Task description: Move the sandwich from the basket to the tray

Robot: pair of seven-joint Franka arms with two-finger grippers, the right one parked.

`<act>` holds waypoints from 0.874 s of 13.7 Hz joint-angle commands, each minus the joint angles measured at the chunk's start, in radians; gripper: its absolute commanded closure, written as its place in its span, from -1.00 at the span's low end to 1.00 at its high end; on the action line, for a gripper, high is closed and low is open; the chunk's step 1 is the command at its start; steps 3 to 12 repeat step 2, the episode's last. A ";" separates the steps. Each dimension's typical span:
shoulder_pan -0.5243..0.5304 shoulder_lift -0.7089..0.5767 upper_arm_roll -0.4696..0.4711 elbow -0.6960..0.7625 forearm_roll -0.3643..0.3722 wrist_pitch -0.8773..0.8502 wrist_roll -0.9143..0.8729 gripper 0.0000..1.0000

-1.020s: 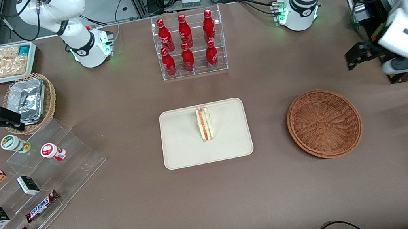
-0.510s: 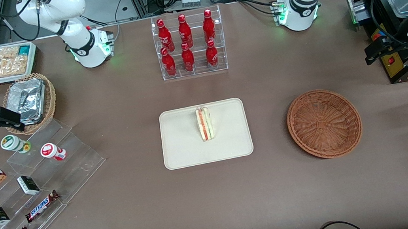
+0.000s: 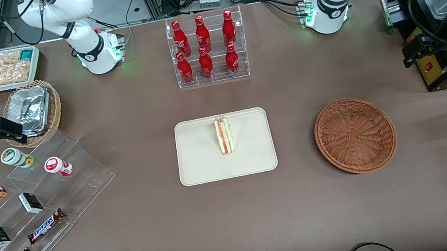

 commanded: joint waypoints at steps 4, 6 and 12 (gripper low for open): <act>0.000 -0.005 0.002 0.010 0.014 -0.023 0.011 -0.99; 0.000 -0.005 0.002 0.010 0.014 -0.023 0.011 -0.99; 0.000 -0.005 0.002 0.010 0.014 -0.023 0.011 -0.99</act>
